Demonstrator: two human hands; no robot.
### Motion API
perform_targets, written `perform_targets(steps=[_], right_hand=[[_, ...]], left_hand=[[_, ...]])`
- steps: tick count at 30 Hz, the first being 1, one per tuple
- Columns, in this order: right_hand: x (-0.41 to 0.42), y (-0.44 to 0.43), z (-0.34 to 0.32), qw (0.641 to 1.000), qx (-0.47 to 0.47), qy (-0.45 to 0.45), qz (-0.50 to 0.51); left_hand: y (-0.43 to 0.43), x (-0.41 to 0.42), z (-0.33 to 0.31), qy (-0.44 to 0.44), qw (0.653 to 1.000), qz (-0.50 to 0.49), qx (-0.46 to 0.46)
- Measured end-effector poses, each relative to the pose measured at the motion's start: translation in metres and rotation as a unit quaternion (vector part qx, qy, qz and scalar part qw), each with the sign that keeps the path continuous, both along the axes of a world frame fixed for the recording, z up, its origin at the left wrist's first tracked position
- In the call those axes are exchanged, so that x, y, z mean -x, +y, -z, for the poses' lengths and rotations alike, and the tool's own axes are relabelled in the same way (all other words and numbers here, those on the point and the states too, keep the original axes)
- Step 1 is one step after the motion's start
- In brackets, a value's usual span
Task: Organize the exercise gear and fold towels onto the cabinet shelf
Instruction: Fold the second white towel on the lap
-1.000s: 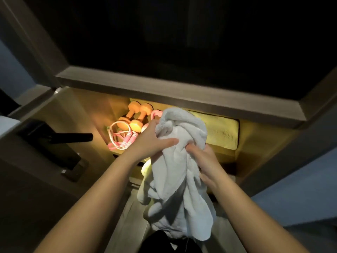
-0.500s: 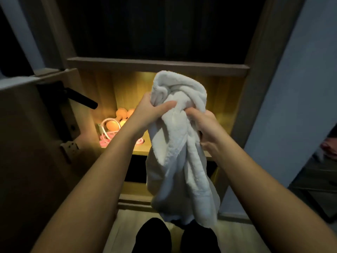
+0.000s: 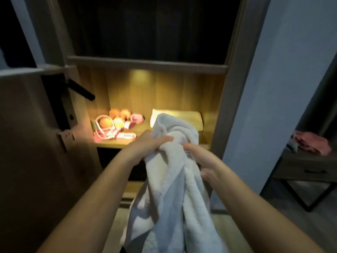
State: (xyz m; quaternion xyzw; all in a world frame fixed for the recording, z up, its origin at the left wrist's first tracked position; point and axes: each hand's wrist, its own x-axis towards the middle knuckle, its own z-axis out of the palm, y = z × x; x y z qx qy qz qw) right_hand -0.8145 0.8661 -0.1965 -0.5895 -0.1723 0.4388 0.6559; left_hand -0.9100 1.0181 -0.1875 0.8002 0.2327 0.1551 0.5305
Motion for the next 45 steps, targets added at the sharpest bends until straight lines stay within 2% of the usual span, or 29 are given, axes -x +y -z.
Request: perform_targets(steps=[2,4,7,10,12,14,16,17,21,22,25,28,30,33,36,39,42,45], right_hand=[[-0.002,-0.002,0.046,0.999,0.037,0.021,0.022],[-0.005,-0.003,0.084,0.996,0.067,0.038,0.040],[-0.011,-0.001,0.129,0.991,0.110,0.043,0.066],[-0.015,0.003,0.156,0.986,0.140,0.032,0.087],[-0.018,0.006,0.164,0.983,0.156,0.027,0.092],[-0.023,0.008,0.166,0.983,0.156,0.027,0.097],[-0.029,0.009,0.164,0.983,0.148,0.023,0.104],[-0.033,0.011,0.163,0.984,0.143,0.021,0.106],[-0.040,0.016,0.160,0.986,0.141,-0.004,0.092],[-0.040,0.018,0.159,0.986,0.147,-0.013,0.084],[-0.043,0.019,0.159,0.981,0.169,-0.080,0.058],[-0.049,0.017,0.162,0.940,0.219,-0.261,0.012],[-0.048,0.018,0.158,0.906,0.194,-0.375,-0.017],[-0.044,0.024,0.157,0.867,0.160,-0.471,-0.012],[-0.047,0.028,0.150,0.835,0.212,-0.507,0.035],[-0.063,0.021,0.143,0.812,0.276,-0.509,0.067],[-0.075,0.014,0.142,0.789,0.355,-0.501,0.030],[-0.074,0.011,0.142,0.758,0.412,-0.501,-0.069]], left_hand=[[0.001,-0.005,0.055,0.033,0.997,-0.010,0.072],[0.001,-0.011,0.098,0.058,0.992,-0.041,0.103],[0.000,-0.022,0.144,0.129,0.980,-0.090,0.123],[0.007,-0.036,0.173,0.179,0.975,-0.064,0.110],[0.012,-0.040,0.176,0.205,0.975,-0.045,0.066],[0.013,-0.041,0.169,0.196,0.977,-0.050,0.062],[0.009,-0.033,0.151,0.139,0.981,-0.096,0.094],[0.006,-0.029,0.142,0.106,0.985,-0.110,0.082],[-0.014,-0.006,0.109,-0.011,0.997,-0.066,0.037],[-0.018,-0.003,0.105,-0.013,0.998,-0.053,0.017],[-0.021,-0.007,0.113,0.067,0.991,-0.044,-0.103],[-0.014,-0.017,0.124,0.087,0.984,-0.075,-0.138],[-0.009,-0.023,0.125,0.075,0.983,-0.064,-0.152],[-0.005,-0.029,0.119,0.055,0.988,-0.019,-0.142],[-0.001,-0.027,0.114,0.101,0.978,-0.036,-0.177],[0.013,-0.014,0.110,0.172,0.946,-0.112,-0.251],[0.028,-0.001,0.109,0.139,0.953,-0.175,-0.204],[0.026,-0.003,0.106,0.077,0.973,-0.151,-0.155]])
